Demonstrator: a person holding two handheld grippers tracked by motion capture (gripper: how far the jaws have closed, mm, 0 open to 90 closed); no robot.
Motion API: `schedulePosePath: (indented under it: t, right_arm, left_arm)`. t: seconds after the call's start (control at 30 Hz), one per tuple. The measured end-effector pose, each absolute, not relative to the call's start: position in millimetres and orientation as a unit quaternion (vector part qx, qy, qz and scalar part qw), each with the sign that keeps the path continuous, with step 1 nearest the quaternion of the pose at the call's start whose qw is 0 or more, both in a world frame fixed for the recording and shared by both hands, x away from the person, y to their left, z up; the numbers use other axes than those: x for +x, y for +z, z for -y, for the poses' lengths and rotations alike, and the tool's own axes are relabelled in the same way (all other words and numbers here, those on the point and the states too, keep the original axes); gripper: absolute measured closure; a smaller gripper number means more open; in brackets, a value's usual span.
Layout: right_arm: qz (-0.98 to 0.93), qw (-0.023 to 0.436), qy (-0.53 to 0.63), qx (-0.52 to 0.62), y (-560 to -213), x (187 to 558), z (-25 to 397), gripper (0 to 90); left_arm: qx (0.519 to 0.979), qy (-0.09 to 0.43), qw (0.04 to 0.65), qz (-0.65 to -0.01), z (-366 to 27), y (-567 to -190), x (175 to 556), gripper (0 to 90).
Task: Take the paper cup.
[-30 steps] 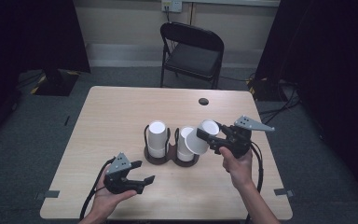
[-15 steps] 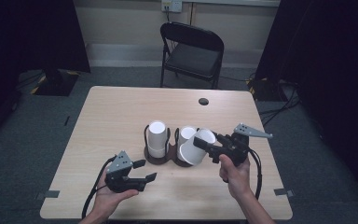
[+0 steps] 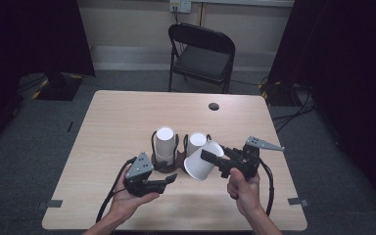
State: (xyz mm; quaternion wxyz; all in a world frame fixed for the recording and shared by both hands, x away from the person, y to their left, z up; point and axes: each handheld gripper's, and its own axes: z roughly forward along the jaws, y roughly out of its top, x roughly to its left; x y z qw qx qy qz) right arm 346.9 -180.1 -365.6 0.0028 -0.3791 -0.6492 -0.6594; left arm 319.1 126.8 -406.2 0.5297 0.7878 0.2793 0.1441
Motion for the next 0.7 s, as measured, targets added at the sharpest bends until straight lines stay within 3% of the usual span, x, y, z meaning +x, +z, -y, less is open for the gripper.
schedulePosePath:
  t: [0.37, 0.57, 0.7]
  right_arm:
    - [0.642, 0.047, -0.663, -0.383, -373, 346, 175, 34.3]
    - [0.635, 0.078, -0.667, -0.382, -376, 345, 169, 34.3]
    - [0.635, 0.094, -0.666, -0.379, -376, 343, 164, 34.3]
  left_arm:
    - [0.765, 0.143, 0.575, -0.252, -110, -412, 315, 53.7]
    - [0.742, 0.159, 0.602, -0.249, -110, -416, 311, 66.7]
    - [0.729, 0.168, 0.617, -0.244, -109, -418, 311, 70.1]
